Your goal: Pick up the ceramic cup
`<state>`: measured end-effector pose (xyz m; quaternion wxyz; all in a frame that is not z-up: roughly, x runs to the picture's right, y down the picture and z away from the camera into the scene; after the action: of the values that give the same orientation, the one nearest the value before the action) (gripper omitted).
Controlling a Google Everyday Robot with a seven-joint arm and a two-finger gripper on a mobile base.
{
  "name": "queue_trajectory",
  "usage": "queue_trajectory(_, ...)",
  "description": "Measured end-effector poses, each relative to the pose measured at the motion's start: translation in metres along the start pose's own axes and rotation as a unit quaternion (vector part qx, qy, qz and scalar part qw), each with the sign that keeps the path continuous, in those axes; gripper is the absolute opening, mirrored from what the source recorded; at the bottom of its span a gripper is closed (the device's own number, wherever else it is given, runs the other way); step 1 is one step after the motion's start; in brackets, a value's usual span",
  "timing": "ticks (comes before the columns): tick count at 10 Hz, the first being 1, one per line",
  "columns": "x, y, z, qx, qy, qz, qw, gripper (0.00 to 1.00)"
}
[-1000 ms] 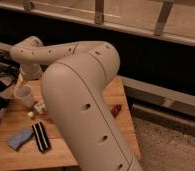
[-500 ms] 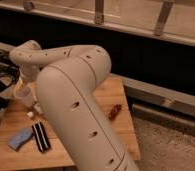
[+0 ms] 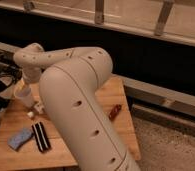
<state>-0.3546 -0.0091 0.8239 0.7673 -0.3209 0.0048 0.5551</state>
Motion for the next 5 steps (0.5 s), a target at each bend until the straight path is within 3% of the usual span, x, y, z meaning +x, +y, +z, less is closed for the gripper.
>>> queue_trajectory(2,0.001,0.000,0.006,-0.046,-0.022,-0.004,0.9987,0.80)
queue_trajectory(5,-0.002,0.009,0.013,-0.061,-0.030,-0.017,0.9976,0.80)
